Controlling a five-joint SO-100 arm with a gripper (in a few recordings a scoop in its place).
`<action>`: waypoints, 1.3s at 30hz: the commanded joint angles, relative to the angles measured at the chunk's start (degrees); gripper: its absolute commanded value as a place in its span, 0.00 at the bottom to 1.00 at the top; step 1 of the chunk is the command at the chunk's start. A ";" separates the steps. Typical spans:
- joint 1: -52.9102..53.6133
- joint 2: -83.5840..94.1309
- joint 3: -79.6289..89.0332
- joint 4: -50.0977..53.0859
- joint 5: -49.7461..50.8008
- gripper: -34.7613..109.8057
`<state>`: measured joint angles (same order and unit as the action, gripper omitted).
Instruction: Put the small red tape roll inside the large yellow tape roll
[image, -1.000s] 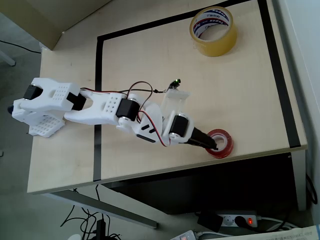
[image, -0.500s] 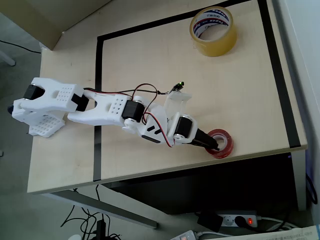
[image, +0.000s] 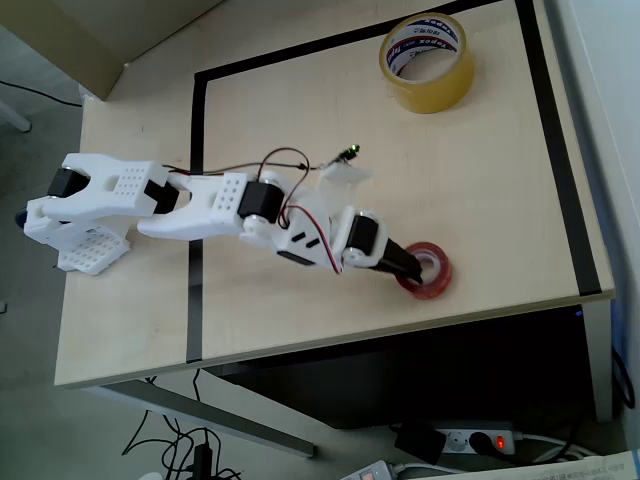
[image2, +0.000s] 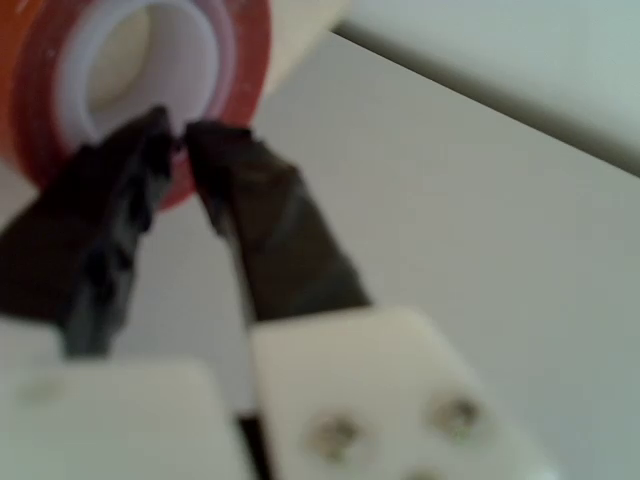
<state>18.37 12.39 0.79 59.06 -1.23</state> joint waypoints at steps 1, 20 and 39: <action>-3.52 2.81 -3.96 9.14 1.05 0.24; -12.30 10.99 -11.95 44.65 1.41 0.24; -13.18 34.28 5.98 44.56 -1.32 0.31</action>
<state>3.34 31.64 6.33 102.92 -1.14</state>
